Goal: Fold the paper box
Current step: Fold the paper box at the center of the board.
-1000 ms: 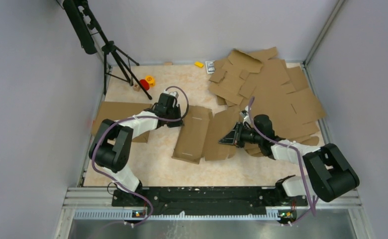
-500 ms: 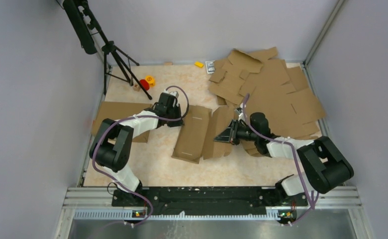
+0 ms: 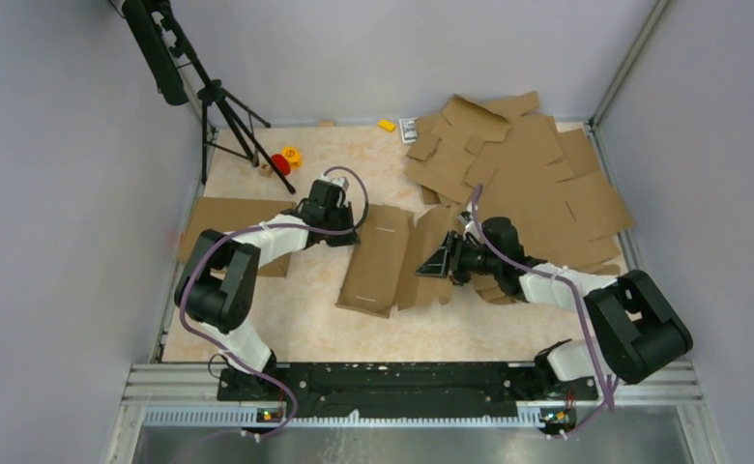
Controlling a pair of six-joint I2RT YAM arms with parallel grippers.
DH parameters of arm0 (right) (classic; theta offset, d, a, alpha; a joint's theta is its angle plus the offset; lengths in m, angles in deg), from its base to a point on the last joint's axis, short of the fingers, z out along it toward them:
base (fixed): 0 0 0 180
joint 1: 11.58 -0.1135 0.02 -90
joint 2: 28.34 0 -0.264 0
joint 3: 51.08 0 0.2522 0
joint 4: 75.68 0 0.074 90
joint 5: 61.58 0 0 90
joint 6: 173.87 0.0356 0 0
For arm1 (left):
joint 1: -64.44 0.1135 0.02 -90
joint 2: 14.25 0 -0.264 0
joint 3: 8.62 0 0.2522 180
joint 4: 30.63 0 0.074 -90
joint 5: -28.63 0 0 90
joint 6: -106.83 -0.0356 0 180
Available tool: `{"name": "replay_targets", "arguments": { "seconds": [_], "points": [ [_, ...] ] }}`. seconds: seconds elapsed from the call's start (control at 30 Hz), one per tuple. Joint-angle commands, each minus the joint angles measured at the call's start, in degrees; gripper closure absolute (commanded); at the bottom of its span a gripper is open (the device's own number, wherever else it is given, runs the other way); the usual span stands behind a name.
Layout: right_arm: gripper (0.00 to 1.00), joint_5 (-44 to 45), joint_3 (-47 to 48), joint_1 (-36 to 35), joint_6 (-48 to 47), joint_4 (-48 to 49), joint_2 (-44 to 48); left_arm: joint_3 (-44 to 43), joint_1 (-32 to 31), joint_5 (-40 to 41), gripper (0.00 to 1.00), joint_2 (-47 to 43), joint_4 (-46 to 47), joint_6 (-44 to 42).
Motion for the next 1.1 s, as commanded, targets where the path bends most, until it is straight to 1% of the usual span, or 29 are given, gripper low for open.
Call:
{"name": "replay_targets", "arguments": {
  "seconds": [0.0,0.1,0.27,0.33,0.4,0.53,0.57,0.63,0.7,0.73,0.8,0.87,1.0,1.07],
  "points": [
    [0.45,9.1,2.1,-1.0,-6.4,-13.8,3.9,-0.6,-2.8,-9.2,1.00,1.6,-2.1,2.0],
    [0.35,11.4,3.7,-1.0,-8.0,-18.8,6.2,-0.3,-2.8,-9.5,1.00,1.7,-1.9,2.4],
    [0.17,10.7,3.6,-0.8,-7.2,-18.9,8.7,0.5,-2.9,-10.6,1.00,1.5,-1.8,3.5],
    [0.13,10.1,4.1,-0.4,-7.1,-19.9,10.0,1.0,-3.1,-10.0,1.00,0.1,-2.5,3.7],
    [0.08,10.5,4.8,0.4,-8.0,-22.9,11.7,1.6,-3.2,-9.3,0.99,-1.3,-3.0,3.9],
    [0.07,10.0,6.2,3.1,-10.8,-28.8,13.6,2.4,-3.6,-9.1,0.99,-2.7,-3.4,4.9],
    [0.09,9.6,6.9,3.6,-11.5,-30.2,13.3,2.5,-3.8,-9.1,0.99,-2.8,-3.5,5.2],
    [0.15,9.6,8.8,4.1,-13.5,-34.0,12.7,2.5,-4.5,-9.0,0.99,-2.9,-3.9,5.9],
    [0.16,10.6,10.5,4.3,-15.5,-37.9,12.7,2.6,-5.6,-8.3,0.99,-3.5,-4.3,7.0],
    [0.15,11.1,11.0,4.5,-16.5,-39.6,13.1,2.7,-6.1,-7.7,0.99,-3.8,-4.7,7.5],
    [0.08,12.9,12.3,5.5,-19.1,-43.9,14.2,2.9,-7.2,-6.3,0.99,-4.7,-5.5,8.3],
    [0.04,14.9,13.6,7.7,-22.0,-48.3,15.7,3.0,-7.8,-4.9,0.99,-5.3,-6.1,8.6],
    [0.03,19.2,16.7,9.7,-26.3,-55.8,16.9,2.7,-7.8,-3.9,0.99,-5.3,-6.8,8.4],
    [0.03,20.9,18.0,9.8,-27.4,-57.7,17.3,2.1,-7.8,-4.0,0.97,-5.1,-7.3,8.2]
  ]
}}
